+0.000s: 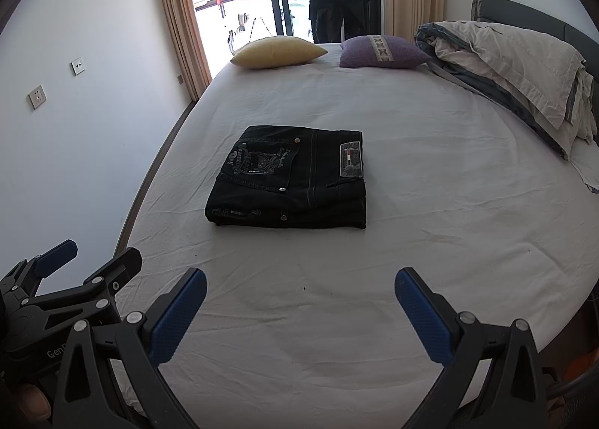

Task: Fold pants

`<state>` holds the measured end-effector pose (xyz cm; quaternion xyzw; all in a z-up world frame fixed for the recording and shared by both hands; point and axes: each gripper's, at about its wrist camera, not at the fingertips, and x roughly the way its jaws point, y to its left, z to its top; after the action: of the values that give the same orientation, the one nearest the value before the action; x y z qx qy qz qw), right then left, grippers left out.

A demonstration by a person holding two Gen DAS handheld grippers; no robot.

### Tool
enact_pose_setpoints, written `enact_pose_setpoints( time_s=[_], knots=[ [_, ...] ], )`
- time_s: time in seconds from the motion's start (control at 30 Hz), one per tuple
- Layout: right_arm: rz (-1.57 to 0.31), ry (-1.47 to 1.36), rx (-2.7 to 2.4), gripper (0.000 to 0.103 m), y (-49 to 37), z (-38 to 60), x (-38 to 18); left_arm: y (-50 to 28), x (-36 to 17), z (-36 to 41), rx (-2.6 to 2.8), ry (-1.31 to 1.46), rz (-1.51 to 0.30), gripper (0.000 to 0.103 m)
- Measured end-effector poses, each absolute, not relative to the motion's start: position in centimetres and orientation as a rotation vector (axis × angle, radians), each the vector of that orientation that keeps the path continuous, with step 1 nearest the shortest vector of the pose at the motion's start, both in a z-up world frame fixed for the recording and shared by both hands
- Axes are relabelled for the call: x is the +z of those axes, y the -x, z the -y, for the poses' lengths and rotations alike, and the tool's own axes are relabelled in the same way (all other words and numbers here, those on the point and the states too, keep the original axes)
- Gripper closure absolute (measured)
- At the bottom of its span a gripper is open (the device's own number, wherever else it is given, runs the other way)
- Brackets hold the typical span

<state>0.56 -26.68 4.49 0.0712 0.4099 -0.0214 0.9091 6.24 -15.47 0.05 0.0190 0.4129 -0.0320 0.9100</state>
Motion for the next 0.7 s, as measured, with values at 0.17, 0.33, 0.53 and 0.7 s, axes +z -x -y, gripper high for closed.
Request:
enact_pose_setpoints(
  time_s=[0.17, 0.33, 0.53, 0.7],
  knots=[
    [-0.847, -0.147, -0.043, 0.0, -0.55, 26.63, 4.39, -6.2, -0.13, 15.49, -0.066, -0.039, -0.852, 0.0],
    [-0.847, -0.147, -0.044, 0.0, -0.55, 26.63, 4.41, -6.07, -0.35, 15.55, -0.068, -0.039, -0.855, 0.0],
    [-0.847, -0.147, -0.044, 0.0, -0.51, 26.62, 4.4, -6.07, -0.32, 15.53, -0.068, -0.039, -0.855, 0.0],
    [-0.848, -0.145, -0.044, 0.0, -0.56, 26.66, 4.34, -6.0, -0.39, 15.54, -0.067, -0.039, -0.856, 0.0]
  ],
)
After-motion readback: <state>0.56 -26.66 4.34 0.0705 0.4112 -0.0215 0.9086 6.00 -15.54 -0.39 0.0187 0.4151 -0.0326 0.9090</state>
